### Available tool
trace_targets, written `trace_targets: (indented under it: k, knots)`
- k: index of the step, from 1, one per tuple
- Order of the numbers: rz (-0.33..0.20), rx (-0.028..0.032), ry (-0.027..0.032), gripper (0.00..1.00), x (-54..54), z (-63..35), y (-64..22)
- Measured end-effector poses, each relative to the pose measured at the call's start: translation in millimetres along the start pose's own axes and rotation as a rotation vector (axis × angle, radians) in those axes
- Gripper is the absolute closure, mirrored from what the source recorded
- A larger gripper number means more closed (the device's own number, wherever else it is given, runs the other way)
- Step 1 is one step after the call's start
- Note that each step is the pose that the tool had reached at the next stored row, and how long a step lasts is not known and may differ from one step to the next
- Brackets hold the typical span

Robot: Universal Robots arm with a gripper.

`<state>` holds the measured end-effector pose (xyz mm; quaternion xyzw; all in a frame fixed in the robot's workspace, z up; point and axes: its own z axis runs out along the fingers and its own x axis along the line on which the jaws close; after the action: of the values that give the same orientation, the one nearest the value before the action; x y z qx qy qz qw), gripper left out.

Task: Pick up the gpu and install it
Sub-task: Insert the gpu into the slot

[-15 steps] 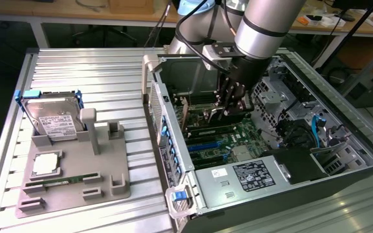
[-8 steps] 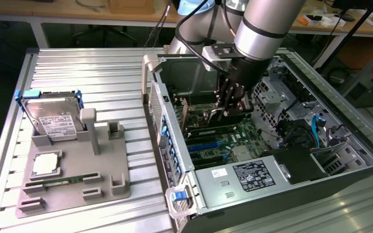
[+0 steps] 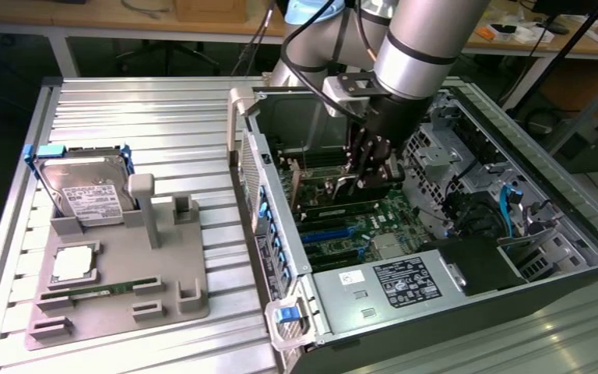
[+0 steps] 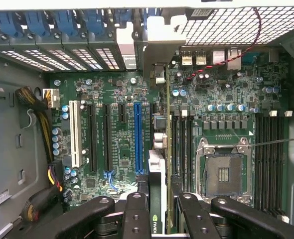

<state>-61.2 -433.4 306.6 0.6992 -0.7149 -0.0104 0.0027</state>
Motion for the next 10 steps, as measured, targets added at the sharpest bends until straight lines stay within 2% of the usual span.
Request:
trace_targets:
  k: [10]
  knots:
    - [0.000, 0.0002, -0.0003, 0.73, 0.3, 0.4, 1.5]
